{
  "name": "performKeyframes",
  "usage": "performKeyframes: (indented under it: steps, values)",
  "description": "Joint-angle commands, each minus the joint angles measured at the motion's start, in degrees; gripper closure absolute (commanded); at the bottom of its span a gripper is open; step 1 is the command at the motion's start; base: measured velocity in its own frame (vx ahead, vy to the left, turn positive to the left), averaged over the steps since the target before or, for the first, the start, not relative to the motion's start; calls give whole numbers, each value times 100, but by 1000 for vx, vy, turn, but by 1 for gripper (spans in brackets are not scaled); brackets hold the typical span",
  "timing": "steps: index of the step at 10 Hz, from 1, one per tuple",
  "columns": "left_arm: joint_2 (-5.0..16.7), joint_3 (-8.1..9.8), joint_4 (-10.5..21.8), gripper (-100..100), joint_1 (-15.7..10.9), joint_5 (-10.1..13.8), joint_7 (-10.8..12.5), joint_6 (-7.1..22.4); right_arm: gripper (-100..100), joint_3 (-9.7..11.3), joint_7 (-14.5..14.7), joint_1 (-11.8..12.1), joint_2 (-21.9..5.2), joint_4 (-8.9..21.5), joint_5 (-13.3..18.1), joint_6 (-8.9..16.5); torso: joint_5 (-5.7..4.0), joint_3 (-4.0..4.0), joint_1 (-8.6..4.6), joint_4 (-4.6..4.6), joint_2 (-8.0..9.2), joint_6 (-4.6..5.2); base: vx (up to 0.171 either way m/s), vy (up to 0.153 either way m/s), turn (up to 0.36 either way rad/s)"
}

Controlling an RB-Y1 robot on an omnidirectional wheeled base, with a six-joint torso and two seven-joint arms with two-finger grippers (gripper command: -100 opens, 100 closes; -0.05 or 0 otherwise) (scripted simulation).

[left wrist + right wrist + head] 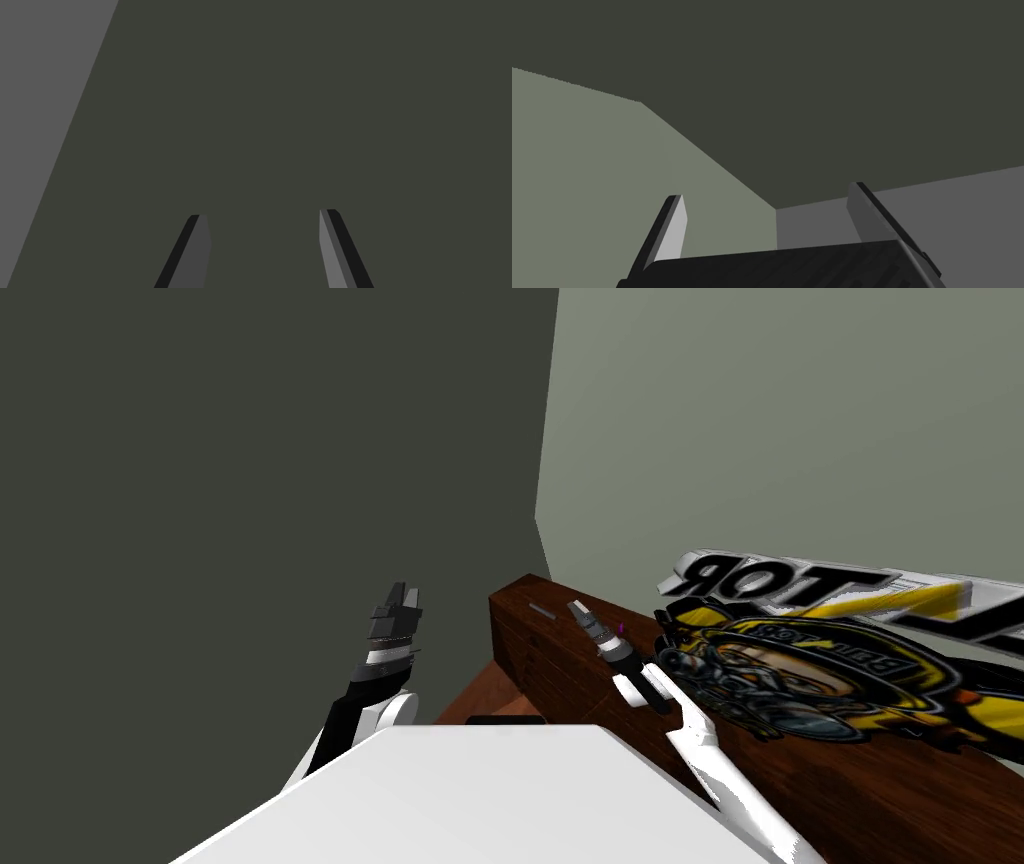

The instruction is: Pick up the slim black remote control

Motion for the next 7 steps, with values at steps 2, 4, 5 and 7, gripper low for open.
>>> performKeyframes:
  steps: [2,4,5,7]
  values:
    - [0,1,0,0,1,0,0,0,-100,31,-73,-181,-404,476,372,-103,0,-1,1,0,-3,6,-52,-22,252]
    - [0,1,0,0,2,0,0,0,-100,62,-132,-306,-704,786,621,-177,0,-3,2,-1,-6,8,-46,-16,189]
    - [0,0,0,0,1,0,0,0,-100,62,-132,-306,-818,899,621,-177,1,-3,5,-1,-5,2,-43,-12,173]
    - [0,0,0,0,1,0,0,0,-100,104,-199,-430,-1118,1240,872,-256,1,-4,7,-2,-8,1,-39,-8,227]
